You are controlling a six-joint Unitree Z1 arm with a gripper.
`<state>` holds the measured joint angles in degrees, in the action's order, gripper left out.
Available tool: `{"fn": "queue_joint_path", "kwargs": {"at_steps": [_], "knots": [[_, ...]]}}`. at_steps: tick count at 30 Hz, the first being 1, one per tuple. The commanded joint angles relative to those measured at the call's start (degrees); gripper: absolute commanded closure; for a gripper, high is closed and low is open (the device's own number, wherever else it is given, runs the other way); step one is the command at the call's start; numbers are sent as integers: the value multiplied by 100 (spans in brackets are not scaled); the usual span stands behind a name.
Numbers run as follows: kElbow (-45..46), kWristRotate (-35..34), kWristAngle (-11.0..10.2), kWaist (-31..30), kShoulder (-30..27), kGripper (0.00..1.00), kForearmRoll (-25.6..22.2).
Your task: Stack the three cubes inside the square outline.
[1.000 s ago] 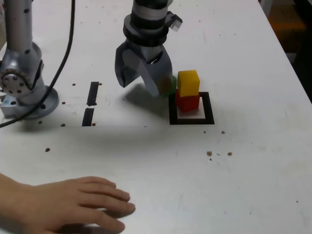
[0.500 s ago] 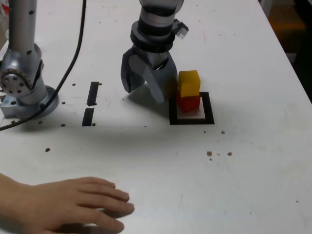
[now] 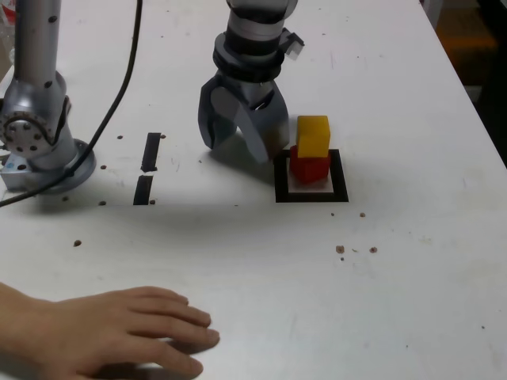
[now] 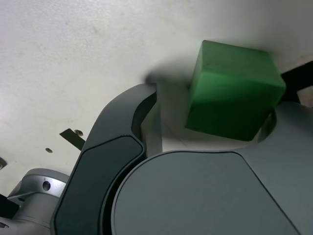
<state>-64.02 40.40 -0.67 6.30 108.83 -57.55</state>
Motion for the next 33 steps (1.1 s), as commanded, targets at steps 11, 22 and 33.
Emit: {"fn": "queue_joint_path", "kwargs": {"at_steps": [11, 22, 33], "knots": [[108, -187, 100, 144, -186, 71, 426], [61, -424, 20, 153, -795, 87, 389], [-578, -741, -235, 53, -1402, 87, -572]]}}
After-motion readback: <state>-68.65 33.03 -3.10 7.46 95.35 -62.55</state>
